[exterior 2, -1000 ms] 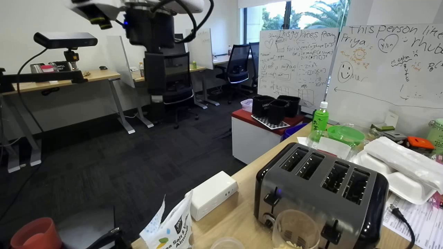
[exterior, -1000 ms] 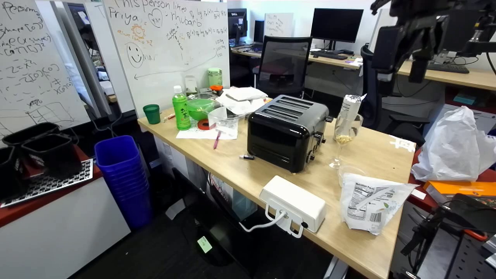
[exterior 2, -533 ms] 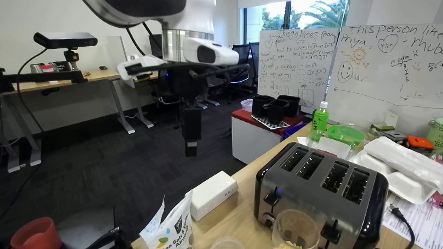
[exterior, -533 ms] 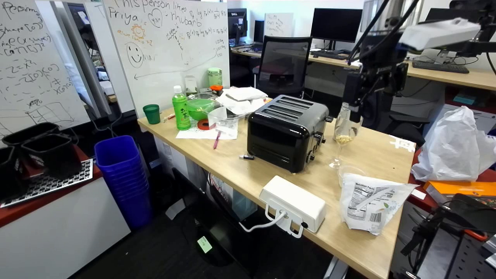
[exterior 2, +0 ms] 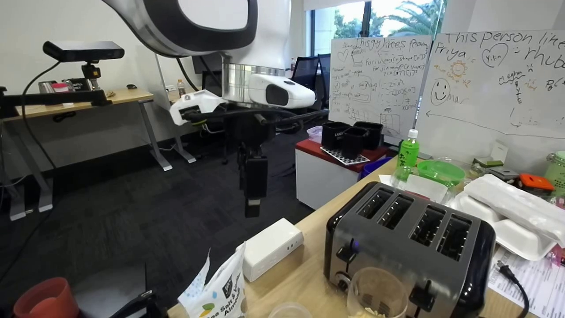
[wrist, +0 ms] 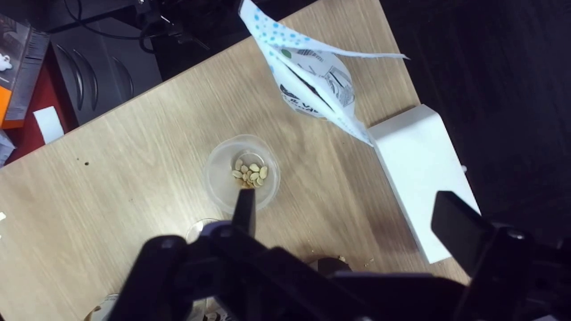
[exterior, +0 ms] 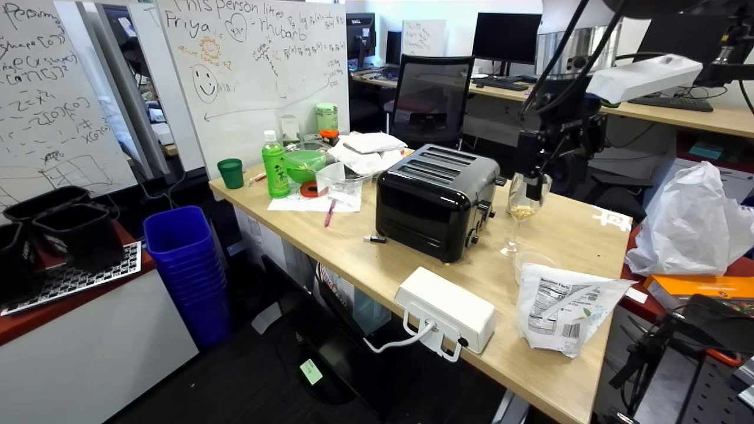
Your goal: Put the cup on the white machine
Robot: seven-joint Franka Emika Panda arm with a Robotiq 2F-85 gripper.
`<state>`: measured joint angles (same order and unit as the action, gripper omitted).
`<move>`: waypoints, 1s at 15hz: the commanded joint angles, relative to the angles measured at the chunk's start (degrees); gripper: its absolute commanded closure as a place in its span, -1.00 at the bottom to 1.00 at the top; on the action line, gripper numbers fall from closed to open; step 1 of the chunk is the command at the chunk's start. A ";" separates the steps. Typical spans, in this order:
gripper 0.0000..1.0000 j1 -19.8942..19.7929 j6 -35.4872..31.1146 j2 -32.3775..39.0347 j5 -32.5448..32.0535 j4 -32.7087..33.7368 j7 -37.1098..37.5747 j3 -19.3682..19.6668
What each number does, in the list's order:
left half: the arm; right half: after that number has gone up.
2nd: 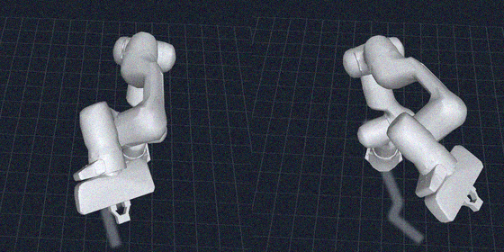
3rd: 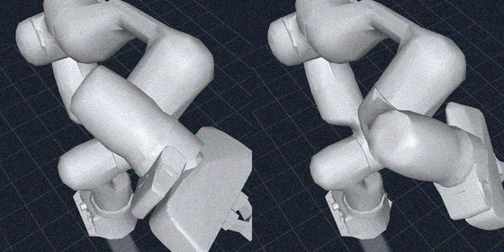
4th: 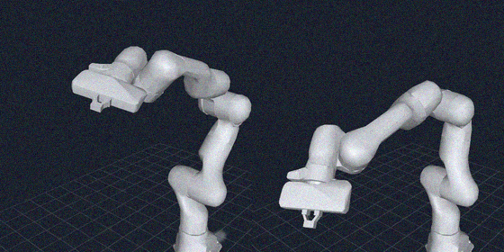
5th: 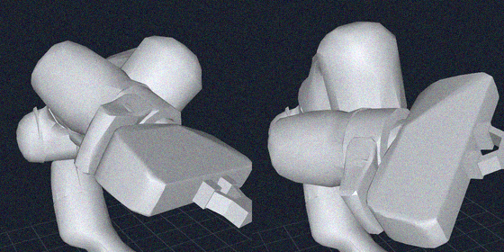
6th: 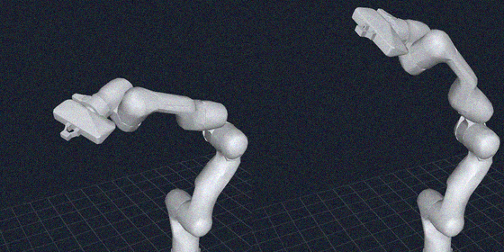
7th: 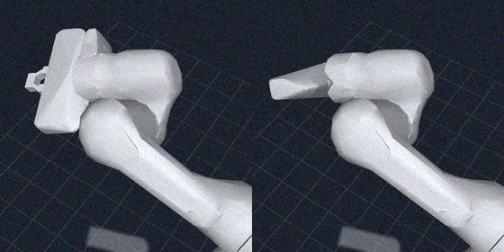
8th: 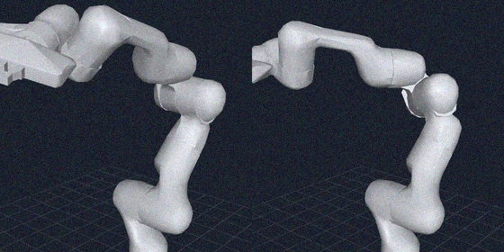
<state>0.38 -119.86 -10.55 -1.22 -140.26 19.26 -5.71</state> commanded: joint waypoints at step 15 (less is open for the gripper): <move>-1.00 2.56 -19.88 26.12 -16.30 4.60 12.10 8.13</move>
<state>0.82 -140.16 11.58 -14.39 -138.63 27.79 -0.26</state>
